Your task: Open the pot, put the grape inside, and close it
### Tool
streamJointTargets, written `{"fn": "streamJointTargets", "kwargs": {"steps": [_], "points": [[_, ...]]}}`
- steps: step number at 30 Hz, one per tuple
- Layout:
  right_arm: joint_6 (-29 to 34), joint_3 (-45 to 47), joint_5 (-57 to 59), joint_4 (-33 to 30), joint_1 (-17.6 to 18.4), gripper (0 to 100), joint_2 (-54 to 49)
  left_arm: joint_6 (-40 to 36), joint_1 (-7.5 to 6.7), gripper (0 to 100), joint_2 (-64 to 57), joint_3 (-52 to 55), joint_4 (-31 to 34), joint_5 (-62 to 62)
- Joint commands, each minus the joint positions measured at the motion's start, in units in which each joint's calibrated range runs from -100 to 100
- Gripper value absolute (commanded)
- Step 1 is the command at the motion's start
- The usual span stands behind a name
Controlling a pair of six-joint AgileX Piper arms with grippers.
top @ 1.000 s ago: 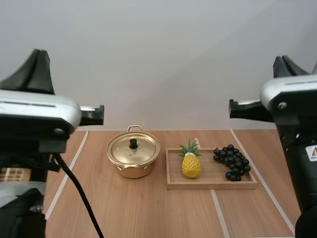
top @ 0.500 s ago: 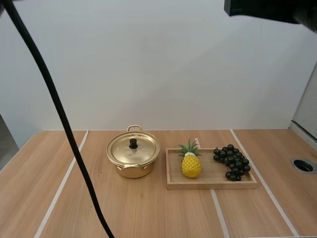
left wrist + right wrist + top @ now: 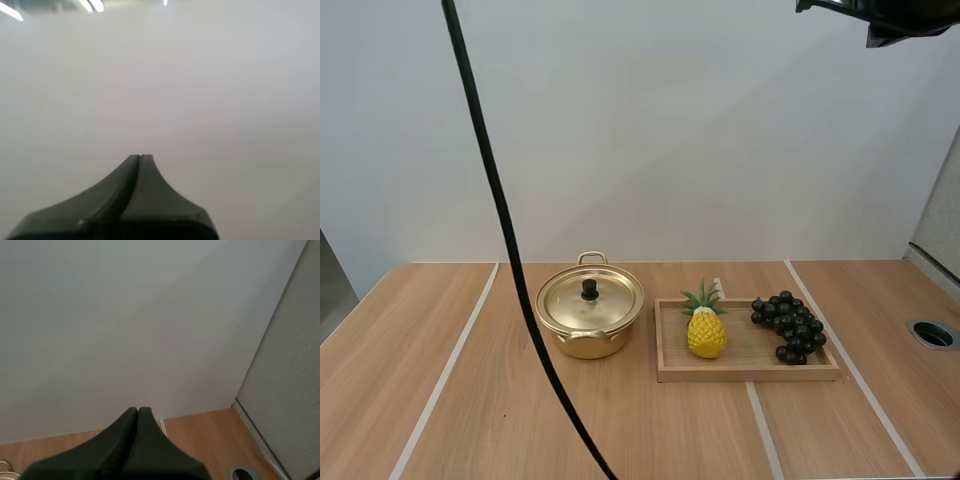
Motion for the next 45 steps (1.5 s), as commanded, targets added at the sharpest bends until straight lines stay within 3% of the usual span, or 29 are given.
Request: {"fn": "streamJointTargets", "kwargs": {"steps": [1,6,15,22,30,34,42,45], "points": [[-0.83,-1.38,2.19,-0.61,-0.18,0,3.77,-1.14,0.81,0,5.42,-3.89,0.18,18.63],[-1.47,-0.39,2.19,-0.55,-0.18,0,4.45,-0.82,0.8,0,11.4,-8.17,0.18,35.73],[-3.79,2.27,2.19,-0.99,-0.18,0,4.3,-0.46,0.8,0,16.29,-8.7,-1.12,46.64],[-3.9,13.5,2.19,-0.99,-0.18,0,4.54,7.7,0.8,0,17.77,-8.39,-8.83,49.44],[-3.9,24.21,2.19,-0.99,-0.18,0,4.54,7.69,0.8,0,21.79,-4.27,-9.1,49.44],[-3.69,26.17,2.19,-1.16,-0.18,0,4.54,7.82,0.8,0,24.29,-0.01,-8.89,49.44],[-3.69,27.46,2.19,-7.45,-0.18,0,4.41,7.82,0.8,0,25.87,5.73,-9.0,46.02],[-3.69,27.46,2.19,-7.71,-0.18,0,4.41,7.82,0.72,10,25.87,6.04,-9.23,46.02]]}}
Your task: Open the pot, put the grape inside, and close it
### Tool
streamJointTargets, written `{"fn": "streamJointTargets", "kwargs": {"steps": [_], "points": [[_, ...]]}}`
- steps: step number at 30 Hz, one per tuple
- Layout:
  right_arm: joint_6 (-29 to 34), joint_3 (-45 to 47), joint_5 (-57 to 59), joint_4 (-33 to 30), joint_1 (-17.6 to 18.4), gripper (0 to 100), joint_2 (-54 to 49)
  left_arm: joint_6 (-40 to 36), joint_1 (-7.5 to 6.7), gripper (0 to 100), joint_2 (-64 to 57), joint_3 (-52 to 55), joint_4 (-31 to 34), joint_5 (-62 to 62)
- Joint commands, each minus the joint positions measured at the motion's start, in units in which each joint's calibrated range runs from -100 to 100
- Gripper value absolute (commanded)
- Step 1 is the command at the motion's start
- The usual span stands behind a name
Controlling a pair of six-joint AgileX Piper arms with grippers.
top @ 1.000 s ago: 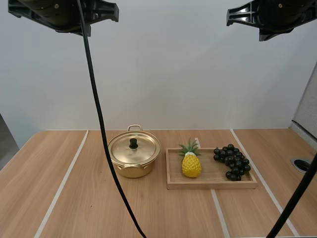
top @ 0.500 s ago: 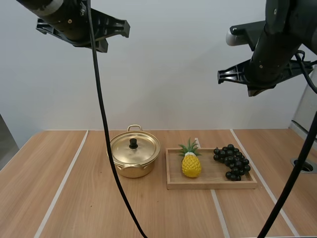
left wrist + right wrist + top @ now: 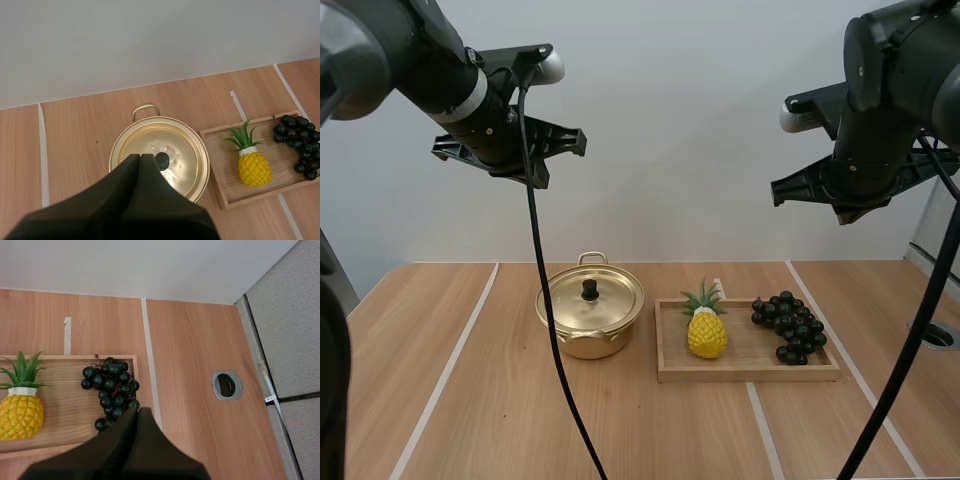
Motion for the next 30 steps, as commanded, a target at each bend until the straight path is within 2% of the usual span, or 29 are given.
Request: {"fn": "streamJointTargets", "kwargs": {"steps": [1,2,3,5,6,7,15,20,23,30], "points": [[-0.06,0.3,0.0,-0.72,-0.18,6,-0.54,0.15,-0.04,18,-0.07,0.38,-1.39,-1.75],[-0.06,0.3,0.0,-0.62,-0.18,15,-0.54,0.15,-0.04,30,-0.07,0.38,-1.17,-1.75],[0.06,0.43,0.0,-0.58,-0.18,29,-0.54,0.27,-0.04,42,-0.07,0.38,-0.85,-1.75],[1.92,0.72,0.0,-0.58,-0.18,63,-0.54,2.23,-0.04,77,-0.07,0.38,-0.6,-1.75],[2.17,0.76,0.0,-0.58,-0.18,88,-0.54,4.31,-0.04,100,-0.07,0.38,-0.51,-1.6],[2.17,0.76,0.0,-0.58,-0.18,100,-0.54,5.59,-0.04,100,-0.07,0.38,-0.51,-1.33],[2.17,0.76,0.0,-0.58,-0.18,100,-0.54,6.1,-0.04,100,0.05,0.38,0.8,-4.24],[2.17,0.76,0.0,-0.58,-0.18,100,-0.54,7.73,-0.04,100,2.82,0.49,-0.72,1.67],[2.17,0.76,0.0,-0.58,-0.18,100,-0.54,11.75,-0.04,100,6.06,0.49,-2.85,1.67],[2.17,0.76,0.0,-0.58,-0.18,100,-0.54,13.3,-0.04,100,10.99,0.49,-4.61,1.67]]}}
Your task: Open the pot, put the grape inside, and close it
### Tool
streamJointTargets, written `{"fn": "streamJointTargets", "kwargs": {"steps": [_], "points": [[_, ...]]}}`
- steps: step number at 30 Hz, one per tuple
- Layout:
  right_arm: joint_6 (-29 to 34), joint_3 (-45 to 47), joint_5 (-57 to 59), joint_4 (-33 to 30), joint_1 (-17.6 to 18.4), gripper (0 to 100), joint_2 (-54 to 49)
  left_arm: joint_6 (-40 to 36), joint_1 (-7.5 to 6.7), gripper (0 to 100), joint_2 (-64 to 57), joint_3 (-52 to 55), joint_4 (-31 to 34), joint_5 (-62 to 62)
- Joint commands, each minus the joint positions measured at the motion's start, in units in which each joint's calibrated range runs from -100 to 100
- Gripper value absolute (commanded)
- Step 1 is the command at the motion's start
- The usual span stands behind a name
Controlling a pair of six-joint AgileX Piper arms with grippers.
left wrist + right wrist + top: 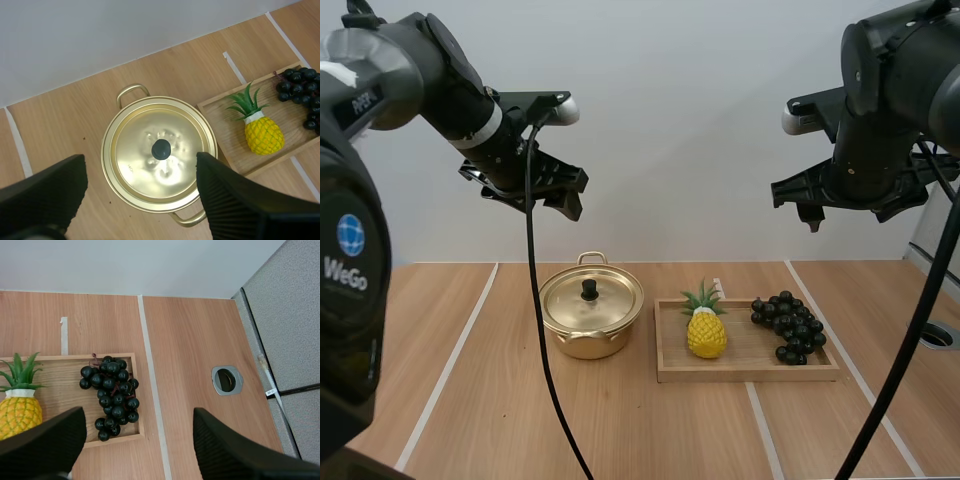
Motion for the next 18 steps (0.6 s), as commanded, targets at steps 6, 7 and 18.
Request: {"fn": "streamJointTargets", "kwargs": {"steps": [6,7,18], "points": [[0.12,0.04,0.0,-0.37,-0.18,100,-0.54,4.39,-0.04,100,1.68,0.18,-5.92,0.0],[0.12,0.04,0.0,-0.37,-0.18,100,-0.54,4.81,-0.04,100,1.68,0.18,-6.2,0.0],[0.12,0.04,-0.98,-0.37,-0.18,100,-0.54,11.89,-0.17,100,1.68,10.19,-6.43,-8.86]]}}
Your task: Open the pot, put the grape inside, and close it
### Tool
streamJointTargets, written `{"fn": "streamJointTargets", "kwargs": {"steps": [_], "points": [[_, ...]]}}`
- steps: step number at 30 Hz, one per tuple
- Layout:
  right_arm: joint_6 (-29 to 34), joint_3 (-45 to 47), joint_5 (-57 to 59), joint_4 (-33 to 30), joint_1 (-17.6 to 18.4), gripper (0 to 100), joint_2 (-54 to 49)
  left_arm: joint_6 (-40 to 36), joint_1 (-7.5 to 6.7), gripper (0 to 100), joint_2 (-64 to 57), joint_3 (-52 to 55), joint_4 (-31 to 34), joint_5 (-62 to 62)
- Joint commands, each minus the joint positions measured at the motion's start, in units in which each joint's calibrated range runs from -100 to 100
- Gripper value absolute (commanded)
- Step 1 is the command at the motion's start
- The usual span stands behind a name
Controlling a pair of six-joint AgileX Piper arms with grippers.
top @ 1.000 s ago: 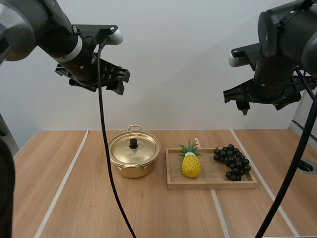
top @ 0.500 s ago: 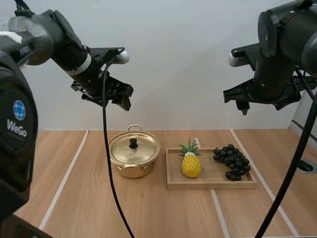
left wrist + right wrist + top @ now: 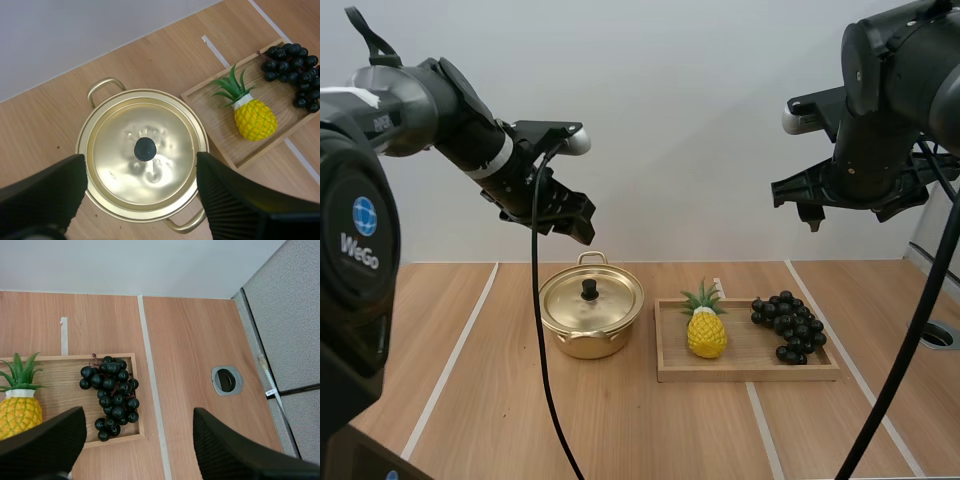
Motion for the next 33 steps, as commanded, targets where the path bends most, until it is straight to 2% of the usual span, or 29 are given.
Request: {"fn": "streamJointTargets", "kwargs": {"steps": [1,8,9,11,14,16,20,24,33], "points": [[0.12,0.04,-0.93,-0.37,-0.18,100,-0.54,2.3,-0.17,100,-0.1,3.2,-1.21,-4.53],[0.12,0.04,-0.74,-0.37,-0.18,100,-0.54,5.32,-0.17,100,-0.1,5.54,-5.54,-7.7],[0.12,0.04,-0.55,-0.37,-0.18,100,-0.54,5.32,-0.51,100,-0.1,5.54,-5.4,-9.08],[0.12,0.04,-0.4,-0.37,-0.18,100,-0.54,5.32,-1.35,100,0.03,5.54,-4.37,-11.42],[0.12,0.04,-0.03,-0.37,-0.18,100,-0.54,4.55,-3.4,100,0.76,5.54,-3.17,-13.54],[0.12,0.04,0.05,-0.37,-0.18,100,-0.54,3.08,-4.9,100,1.55,5.84,-2.36,-16.94],[0.12,0.04,0.05,-0.37,-0.18,100,-0.54,-1.04,-6.8,100,3.2,5.97,1.45,-24.59],[0.12,0.04,0.05,-0.37,-0.18,100,-0.54,-5.76,-7.29,100,5.4,6.12,7.3,-29.91],[0.12,0.04,0.05,-0.37,-0.18,100,-0.54,-4.74,-7.69,100,8.6,6.12,6.9,-28.4]]}}
